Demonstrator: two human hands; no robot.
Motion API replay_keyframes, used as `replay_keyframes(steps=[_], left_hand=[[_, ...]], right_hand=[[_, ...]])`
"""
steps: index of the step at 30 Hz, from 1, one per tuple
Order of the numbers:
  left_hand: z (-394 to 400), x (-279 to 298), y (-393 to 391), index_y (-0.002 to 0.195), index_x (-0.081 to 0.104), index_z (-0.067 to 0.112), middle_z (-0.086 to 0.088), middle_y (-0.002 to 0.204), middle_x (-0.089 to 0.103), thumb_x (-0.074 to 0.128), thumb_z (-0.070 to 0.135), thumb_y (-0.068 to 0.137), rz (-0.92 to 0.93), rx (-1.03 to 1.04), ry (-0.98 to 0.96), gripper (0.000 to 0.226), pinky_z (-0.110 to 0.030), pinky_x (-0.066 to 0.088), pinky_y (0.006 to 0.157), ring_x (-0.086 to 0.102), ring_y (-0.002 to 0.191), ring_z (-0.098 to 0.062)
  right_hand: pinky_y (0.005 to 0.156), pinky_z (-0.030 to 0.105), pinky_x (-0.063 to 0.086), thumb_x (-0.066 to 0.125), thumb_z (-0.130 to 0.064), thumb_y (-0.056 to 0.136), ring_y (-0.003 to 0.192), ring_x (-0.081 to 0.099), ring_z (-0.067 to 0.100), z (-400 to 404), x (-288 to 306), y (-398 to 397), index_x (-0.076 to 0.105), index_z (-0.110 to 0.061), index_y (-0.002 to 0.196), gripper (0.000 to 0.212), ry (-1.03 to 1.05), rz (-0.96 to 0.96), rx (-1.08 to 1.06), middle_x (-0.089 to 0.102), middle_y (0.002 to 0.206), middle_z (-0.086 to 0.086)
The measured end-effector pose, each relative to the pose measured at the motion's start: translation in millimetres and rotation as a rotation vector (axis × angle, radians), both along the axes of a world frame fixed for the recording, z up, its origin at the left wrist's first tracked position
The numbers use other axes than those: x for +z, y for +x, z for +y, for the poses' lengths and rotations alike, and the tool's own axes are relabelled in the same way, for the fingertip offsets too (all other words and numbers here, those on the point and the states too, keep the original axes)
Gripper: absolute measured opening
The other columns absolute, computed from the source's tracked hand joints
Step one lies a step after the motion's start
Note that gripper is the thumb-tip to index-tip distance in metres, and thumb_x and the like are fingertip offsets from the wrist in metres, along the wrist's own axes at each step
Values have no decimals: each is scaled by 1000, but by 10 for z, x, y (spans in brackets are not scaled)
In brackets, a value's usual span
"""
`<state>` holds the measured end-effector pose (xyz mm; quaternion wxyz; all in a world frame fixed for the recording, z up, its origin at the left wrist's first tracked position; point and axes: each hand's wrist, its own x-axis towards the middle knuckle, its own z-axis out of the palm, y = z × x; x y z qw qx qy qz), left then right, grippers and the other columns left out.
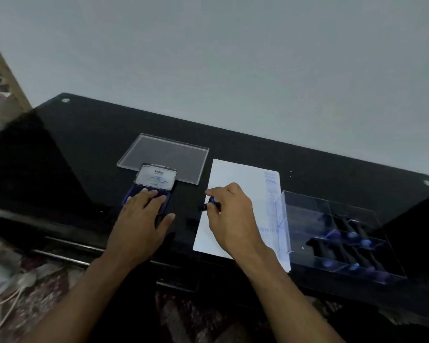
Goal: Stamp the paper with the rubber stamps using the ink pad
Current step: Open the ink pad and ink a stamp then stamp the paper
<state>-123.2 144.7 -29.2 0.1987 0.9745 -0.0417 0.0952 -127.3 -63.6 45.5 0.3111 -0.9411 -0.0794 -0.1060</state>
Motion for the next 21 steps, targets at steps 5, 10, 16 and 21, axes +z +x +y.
replay_keyframes(steps=[5, 10, 16, 21], left_hand=[[592, -75, 3, 139, 56, 13, -8, 144, 51, 56, 56, 94, -8, 109, -26, 62, -51, 37, 114, 38, 141, -28], [942, -194, 66, 142, 53, 13, -11, 149, 48, 36, 77, 87, 21, 120, 31, 86, -54, 36, 115, 36, 144, -32], [1106, -280, 200, 149, 43, 17, -5, 162, 32, 24, 87, 84, 36, 82, 110, 98, -54, 20, 122, 17, 154, -25], [1096, -377, 250, 152, 40, 20, -1, 164, 27, 18, 87, 87, 22, 68, 136, 96, -52, 10, 125, 11, 155, -20]], right_hand=[[79, 11, 40, 58, -12, 94, 86, 52, 7, 533, 4, 173, 68, -18, 115, 24, 12, 48, 122, 53, 105, -4], [84, 16, 41, 59, -17, 96, 91, 47, 7, 906, 60, 334, 67, -19, 120, 26, -46, 86, 169, 54, 114, -2], [85, 12, 33, 57, -16, 98, 107, 55, 12, 1156, 87, 480, 66, -20, 125, 29, -155, 96, 219, 56, 123, 0], [82, 12, 33, 58, -15, 97, 97, 52, 7, 1257, 61, 590, 68, -19, 119, 25, -181, 91, 207, 59, 120, 0]])
